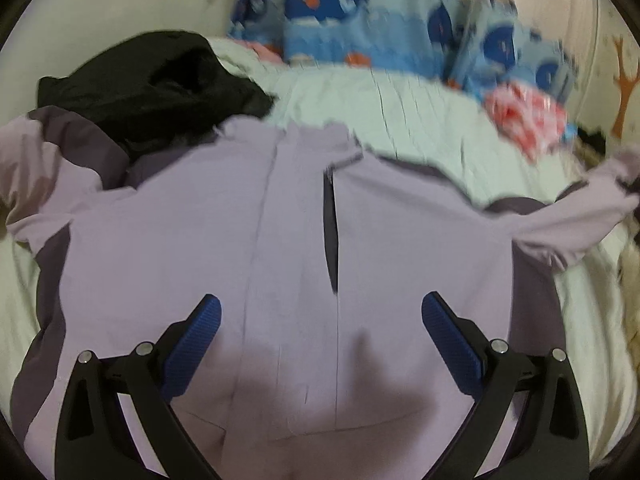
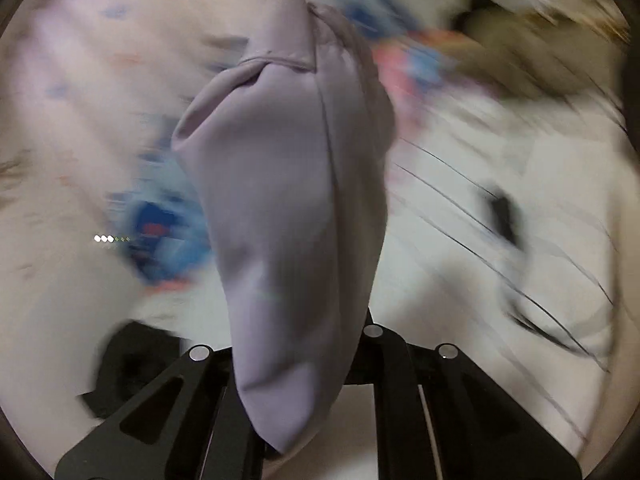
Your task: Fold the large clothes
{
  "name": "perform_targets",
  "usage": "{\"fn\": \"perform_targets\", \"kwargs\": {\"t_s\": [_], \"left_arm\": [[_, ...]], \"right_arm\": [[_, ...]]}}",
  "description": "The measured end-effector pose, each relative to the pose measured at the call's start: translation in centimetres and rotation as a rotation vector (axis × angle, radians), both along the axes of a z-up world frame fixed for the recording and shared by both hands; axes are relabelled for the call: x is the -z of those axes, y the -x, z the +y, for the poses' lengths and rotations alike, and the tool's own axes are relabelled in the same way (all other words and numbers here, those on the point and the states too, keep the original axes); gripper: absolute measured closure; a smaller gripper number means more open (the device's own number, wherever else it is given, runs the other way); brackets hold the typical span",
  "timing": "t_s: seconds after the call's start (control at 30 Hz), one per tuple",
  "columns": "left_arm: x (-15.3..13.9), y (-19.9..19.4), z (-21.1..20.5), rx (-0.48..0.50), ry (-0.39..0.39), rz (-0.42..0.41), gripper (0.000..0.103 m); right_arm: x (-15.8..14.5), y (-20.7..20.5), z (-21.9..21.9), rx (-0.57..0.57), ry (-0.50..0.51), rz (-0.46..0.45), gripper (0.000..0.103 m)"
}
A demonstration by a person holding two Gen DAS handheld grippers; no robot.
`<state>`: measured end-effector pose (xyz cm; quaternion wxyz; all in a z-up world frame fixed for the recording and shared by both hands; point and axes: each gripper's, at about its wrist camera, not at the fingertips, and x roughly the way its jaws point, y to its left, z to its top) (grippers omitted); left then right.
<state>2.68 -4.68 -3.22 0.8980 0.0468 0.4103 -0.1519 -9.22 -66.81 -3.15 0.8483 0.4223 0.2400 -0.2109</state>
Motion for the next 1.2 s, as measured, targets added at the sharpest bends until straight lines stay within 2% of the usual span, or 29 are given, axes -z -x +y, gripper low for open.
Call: {"fn": "perform_targets", "kwargs": {"t_s": [0.03,0.07,0.1,0.13,0.17,0.2,0.27,0.37,0.4,0.43,0.5,0.6,0.7,0.77,0.9,1.0,1.03,1.07,1.1,1.13,1.2], "left_arm": [[0.5,-0.1,-0.4,0.008,-0.028,0.018,0.007],[1.4,-0.4,-0.8,0.023,-0.062,0.049,0.007],[2.0,-0.6,-1.0,0.035,-0.074,0.073,0.007],[2.6,-0.8,-1.0,0.046,-0.078,0.1,0.007],[3.2,-1.0,-0.7,0.045,-0.076,0.124,0.007],[3.4,-1.1,-0.3,0.044,-0.067,0.139,0.007],[3.2,-1.3,1.0,0.037,-0.016,0.176,0.007],[0.8,0.1,4.0,-0.004,0.041,0.161,0.007],[-0.3,1.0,5.3,-0.012,0.052,0.149,0.007],[-1.0,1.7,6.2,-0.015,0.055,0.143,0.007],[-2.8,4.2,9.5,-0.008,0.04,0.137,0.007],[-4.0,7.3,13.9,-0.016,-0.004,0.125,0.007],[-4.8,10.4,19.1,-0.054,-0.053,0.116,0.007],[-4.9,12.4,23.3,-0.109,-0.078,0.111,0.007],[-3.4,14.9,31.0,-0.255,-0.083,0.161,0.007],[-0.6,15.4,34.8,-0.346,-0.057,0.264,0.007],[0.7,15.1,35.3,-0.341,-0.039,0.319,0.007],[1.8,14.8,35.3,-0.314,-0.032,0.364,0.007],[2.8,14.4,34.8,-0.28,-0.038,0.41,0.007],[4.4,14.0,33.9,-0.232,-0.058,0.476,0.007],[5.6,13.7,32.4,-0.142,-0.067,0.543,0.022]], "right_arm": [[3.7,0.6,-0.9,0.029,-0.075,0.085,0.093],[7.5,1.6,-1.6,0.065,-0.169,0.142,0.087],[9.4,2.5,-1.8,0.066,-0.226,0.112,0.086],[9.7,2.9,-1.7,0.044,-0.209,0.085,0.086],[9.0,2.7,-1.2,0.019,-0.165,0.119,0.083],[8.4,2.8,-0.9,0.006,-0.162,0.137,0.081],[6.7,3.6,0.0,-0.011,-0.168,0.157,0.063],[2.3,7.0,4.5,-0.06,-0.094,0.146,0.049],[1.2,8.5,5.6,-0.075,-0.097,0.122,0.045],[0.3,10.1,7.6,-0.137,-0.142,0.079,0.042],[-0.9,12.3,12.0,-0.279,-0.205,0.059,0.036],[-1.6,14.0,20.9,-0.565,-0.192,0.142,0.029],[-0.4,15.8,29.4,-0.778,-0.235,0.222,0.028],[1.3,16.7,33.1,-0.842,-0.264,0.293,0.028],[6.0,20.2,38.7,-0.876,-0.348,0.437,0.028],[9.1,20.9,40.3,-0.856,-0.471,0.434,0.028],[9.8,20.9,40.8,-0.86,-0.522,0.4,0.032],[10.0,21.1,41.6,-0.868,-0.553,0.338,0.046],[9.5,20.9,42.1,-0.87,-0.539,0.31,0.056],[8.0,20.5,42.7,-0.898,-0.534,0.248,0.076],[4.8,20.7,43.3,-0.941,-0.481,0.162,0.081]]}}
